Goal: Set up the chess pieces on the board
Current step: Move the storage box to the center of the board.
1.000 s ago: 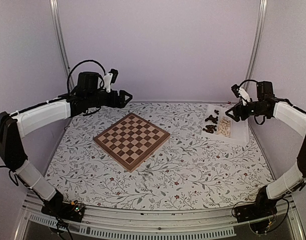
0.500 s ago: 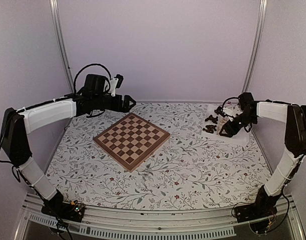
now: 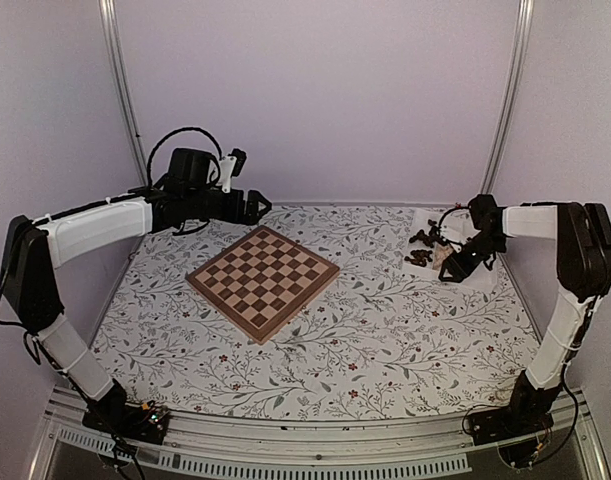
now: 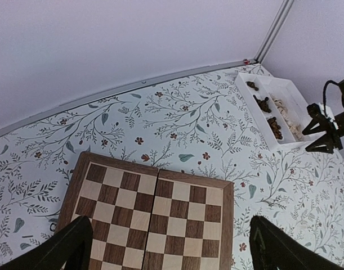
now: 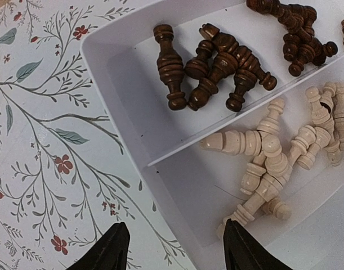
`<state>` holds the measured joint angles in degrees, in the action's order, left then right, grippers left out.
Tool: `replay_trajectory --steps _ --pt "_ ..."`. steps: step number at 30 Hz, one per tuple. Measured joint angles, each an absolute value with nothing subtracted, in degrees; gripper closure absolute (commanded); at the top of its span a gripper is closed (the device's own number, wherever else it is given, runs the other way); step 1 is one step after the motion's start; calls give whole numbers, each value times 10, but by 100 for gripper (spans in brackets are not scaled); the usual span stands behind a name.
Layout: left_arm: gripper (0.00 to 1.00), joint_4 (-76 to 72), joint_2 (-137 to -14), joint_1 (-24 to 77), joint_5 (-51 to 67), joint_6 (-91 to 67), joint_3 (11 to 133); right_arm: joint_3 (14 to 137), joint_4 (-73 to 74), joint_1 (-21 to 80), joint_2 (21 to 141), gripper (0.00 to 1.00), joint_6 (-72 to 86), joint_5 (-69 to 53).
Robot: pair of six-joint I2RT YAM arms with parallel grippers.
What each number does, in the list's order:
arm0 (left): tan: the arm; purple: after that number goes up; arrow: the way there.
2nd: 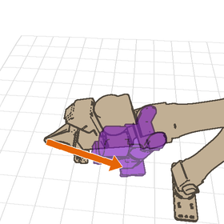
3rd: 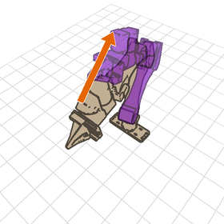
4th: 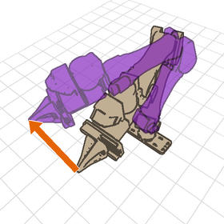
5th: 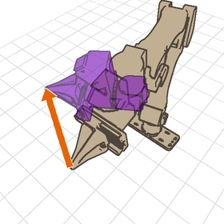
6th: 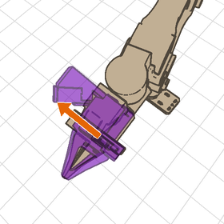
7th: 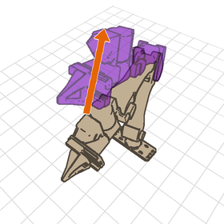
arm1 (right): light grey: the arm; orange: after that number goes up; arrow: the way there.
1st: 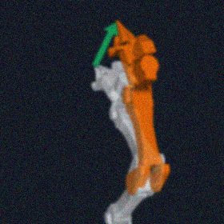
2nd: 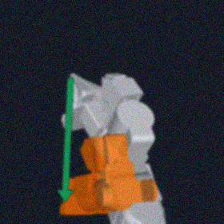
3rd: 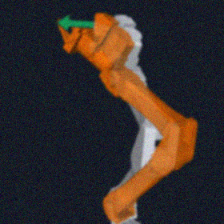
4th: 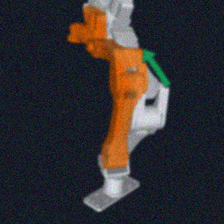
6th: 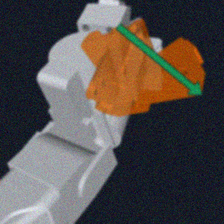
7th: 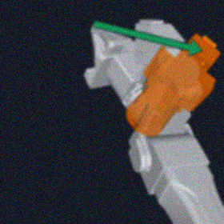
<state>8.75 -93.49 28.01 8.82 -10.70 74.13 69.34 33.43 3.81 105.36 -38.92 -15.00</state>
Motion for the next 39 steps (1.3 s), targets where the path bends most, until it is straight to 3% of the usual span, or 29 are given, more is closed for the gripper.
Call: replay_trajectory --steps 9,16,31,34,39 --pt "2 88 -935 280 92 -106 741 699 354 54 1067 63 -423 -150" --pt "2 88 -935 280 97 -106 741 698 377 56 1065 73 -453 -152" --pt "1 89 -937 281 82 -104 741 512 437 56 921 83 -536 -129" --pt "1 89 -946 281 73 -96 741 482 450 56 882 79 -549 -117" --pt "1 87 -986 275 50 -84 743 471 484 56 825 46 -566 -118"
